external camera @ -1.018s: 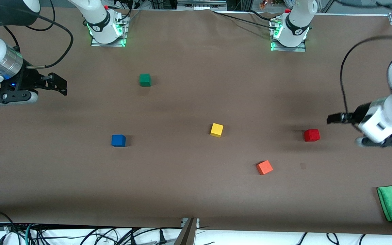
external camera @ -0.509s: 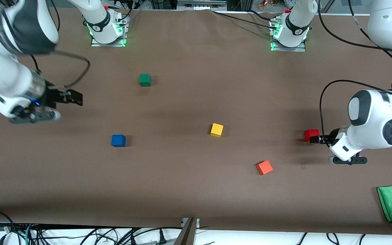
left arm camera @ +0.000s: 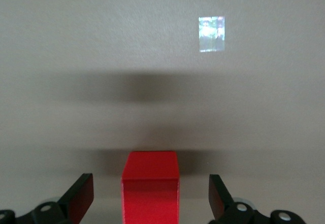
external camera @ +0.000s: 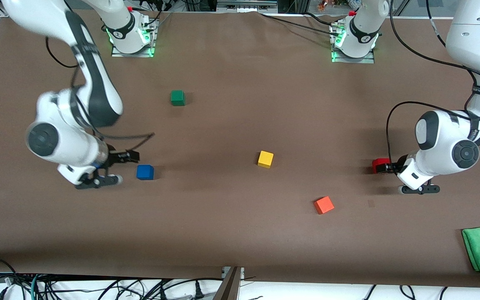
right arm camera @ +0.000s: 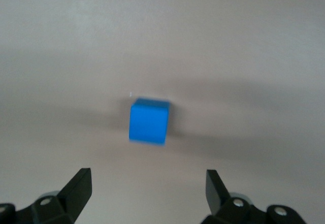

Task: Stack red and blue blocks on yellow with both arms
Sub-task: 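Grasp the red block with the left gripper while the right gripper grasps blue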

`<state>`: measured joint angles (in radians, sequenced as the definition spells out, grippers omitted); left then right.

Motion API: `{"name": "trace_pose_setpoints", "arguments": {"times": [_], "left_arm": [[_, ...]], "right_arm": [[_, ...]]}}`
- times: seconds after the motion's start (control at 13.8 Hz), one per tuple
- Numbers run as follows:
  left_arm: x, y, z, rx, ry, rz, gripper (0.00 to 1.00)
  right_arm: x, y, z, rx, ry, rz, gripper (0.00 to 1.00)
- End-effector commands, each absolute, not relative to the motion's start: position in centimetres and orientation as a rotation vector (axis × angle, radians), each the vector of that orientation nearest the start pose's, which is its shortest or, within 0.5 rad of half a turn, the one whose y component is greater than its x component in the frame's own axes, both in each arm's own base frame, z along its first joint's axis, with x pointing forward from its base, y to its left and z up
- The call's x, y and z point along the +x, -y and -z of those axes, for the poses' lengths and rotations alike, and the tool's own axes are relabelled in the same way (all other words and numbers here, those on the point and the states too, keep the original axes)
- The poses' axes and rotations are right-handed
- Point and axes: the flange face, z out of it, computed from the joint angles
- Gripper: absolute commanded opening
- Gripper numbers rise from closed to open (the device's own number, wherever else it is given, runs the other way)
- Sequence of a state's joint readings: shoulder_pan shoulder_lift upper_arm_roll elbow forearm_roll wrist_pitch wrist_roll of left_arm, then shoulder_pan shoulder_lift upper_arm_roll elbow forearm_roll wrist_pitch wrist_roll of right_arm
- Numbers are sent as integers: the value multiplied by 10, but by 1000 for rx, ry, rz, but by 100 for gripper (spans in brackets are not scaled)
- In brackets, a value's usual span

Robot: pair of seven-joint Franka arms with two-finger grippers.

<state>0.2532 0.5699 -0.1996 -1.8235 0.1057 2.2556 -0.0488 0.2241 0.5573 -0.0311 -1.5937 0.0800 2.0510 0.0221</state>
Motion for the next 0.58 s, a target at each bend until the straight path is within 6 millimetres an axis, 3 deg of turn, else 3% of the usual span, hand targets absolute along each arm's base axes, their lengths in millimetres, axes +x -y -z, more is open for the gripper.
{"name": "trace_pose_setpoints", "arguments": {"times": [0.0, 0.07, 0.15, 0.29, 0.36, 0.51], "left_arm": [[619, -48, -215, -3156, 47, -184, 100], [615, -46, -212, -3156, 43, -199, 87], [615, -46, -212, -3155, 43, -204, 63], [614, -46, -213, -3154, 45, -211, 17], [617, -45, -218, -3154, 42, -208, 3], [630, -22, -243, -3163, 17, -160, 0]], "right_arm": [[682, -138, -257, -3076, 206, -119, 99], [683, -139, -238, -3079, 195, -107, 99], [685, -140, -222, -3081, 174, -89, 99], [683, -143, -211, -3071, 162, -93, 98], [681, -144, -208, -3055, 141, -104, 96], [674, -148, -199, -3047, 140, -134, 85]]}}
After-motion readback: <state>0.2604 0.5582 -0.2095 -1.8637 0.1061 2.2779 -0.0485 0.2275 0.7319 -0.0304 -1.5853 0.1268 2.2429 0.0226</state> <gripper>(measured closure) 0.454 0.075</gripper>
